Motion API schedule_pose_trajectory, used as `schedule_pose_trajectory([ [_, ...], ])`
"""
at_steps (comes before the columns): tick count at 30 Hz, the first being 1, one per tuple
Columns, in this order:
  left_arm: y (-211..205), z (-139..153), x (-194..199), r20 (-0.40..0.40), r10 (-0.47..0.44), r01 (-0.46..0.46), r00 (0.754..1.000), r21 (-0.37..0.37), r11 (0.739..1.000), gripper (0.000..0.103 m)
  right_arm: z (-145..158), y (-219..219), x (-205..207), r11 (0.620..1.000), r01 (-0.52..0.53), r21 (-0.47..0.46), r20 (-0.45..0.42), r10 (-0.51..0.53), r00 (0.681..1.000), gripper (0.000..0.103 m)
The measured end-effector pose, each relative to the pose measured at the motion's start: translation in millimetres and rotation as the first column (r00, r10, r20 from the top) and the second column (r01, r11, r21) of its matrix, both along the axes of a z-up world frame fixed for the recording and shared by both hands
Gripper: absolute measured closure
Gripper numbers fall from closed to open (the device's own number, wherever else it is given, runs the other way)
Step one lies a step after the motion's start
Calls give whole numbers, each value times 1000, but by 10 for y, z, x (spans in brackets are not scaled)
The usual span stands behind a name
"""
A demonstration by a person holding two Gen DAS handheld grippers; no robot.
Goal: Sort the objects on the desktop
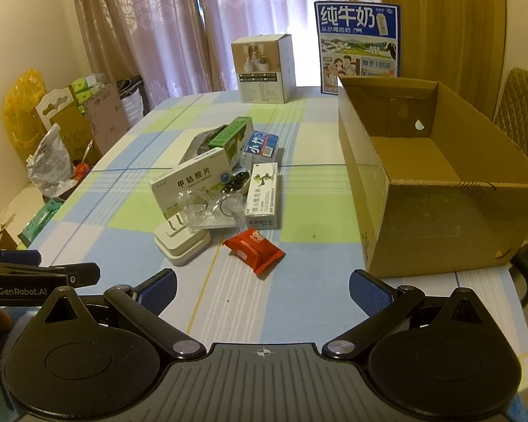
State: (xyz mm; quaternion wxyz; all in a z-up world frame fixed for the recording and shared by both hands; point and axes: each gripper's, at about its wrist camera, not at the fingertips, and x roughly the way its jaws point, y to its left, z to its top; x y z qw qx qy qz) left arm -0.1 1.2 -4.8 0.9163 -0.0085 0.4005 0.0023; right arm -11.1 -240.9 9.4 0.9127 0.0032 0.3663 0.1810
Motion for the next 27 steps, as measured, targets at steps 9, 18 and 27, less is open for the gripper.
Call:
schedule_pose_trajectory([
  [9, -4, -1, -1, -1, 0, 0, 1000, 1, 1000, 1, -7, -4, 3, 1000, -1, -2, -2, 1, 1000, 2],
  [18, -27, -71, -44, -1, 0, 0, 1000, 3, 1000, 1, -29, -13, 0, 1000, -2, -3, -5, 2, 1000, 2],
  [27, 24, -60, -33, -21, -1, 1, 1000, -28, 1000, 1, -38, -25, 20, 1000, -4, 1, -15, 4, 1000, 2],
])
